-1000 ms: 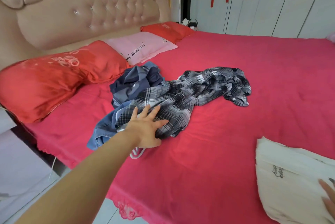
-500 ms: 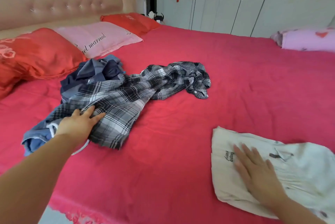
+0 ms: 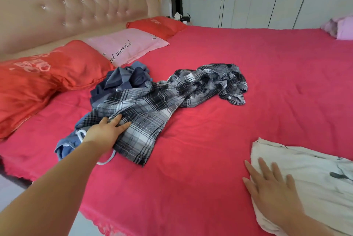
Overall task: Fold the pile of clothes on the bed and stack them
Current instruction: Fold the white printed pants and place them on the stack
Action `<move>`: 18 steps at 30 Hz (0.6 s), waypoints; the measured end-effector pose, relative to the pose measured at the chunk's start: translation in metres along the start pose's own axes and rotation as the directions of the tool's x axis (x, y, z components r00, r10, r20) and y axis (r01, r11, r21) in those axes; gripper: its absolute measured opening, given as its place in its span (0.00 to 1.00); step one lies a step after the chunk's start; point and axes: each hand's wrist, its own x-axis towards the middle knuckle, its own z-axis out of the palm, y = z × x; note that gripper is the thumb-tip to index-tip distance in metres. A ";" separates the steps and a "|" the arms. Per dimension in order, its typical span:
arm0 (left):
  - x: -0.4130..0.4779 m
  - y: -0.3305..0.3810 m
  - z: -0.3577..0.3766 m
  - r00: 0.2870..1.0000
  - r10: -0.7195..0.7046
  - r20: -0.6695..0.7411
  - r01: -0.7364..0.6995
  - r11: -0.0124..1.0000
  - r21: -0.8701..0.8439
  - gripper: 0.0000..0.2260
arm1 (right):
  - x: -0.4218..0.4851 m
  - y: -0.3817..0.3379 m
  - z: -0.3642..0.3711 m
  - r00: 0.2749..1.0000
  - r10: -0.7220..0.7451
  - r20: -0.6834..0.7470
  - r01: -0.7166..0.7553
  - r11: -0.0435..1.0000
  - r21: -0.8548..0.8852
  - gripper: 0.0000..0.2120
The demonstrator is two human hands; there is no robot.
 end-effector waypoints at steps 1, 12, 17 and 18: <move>0.000 -0.007 0.001 1.000 -0.002 0.000 0.002 1.000 0.015 0.34 | 0.000 0.001 0.005 1.000 0.000 -0.017 0.000 1.000 -0.002 0.43; -0.013 0.005 -0.008 0.980 -0.070 0.184 0.079 0.996 -0.045 0.38 | -0.003 -0.002 0.004 0.998 0.057 -0.029 -0.058 0.998 -0.015 0.27; -0.036 0.073 -0.031 0.994 0.061 -0.089 -0.086 0.946 -0.313 0.31 | -0.012 0.006 -0.012 0.999 0.000 0.036 -0.001 0.999 0.036 0.25; -0.042 0.095 -0.033 0.980 0.107 -0.165 -0.165 0.905 -0.392 0.29 | -0.014 0.010 -0.015 0.999 -0.021 0.045 0.018 0.997 0.073 0.25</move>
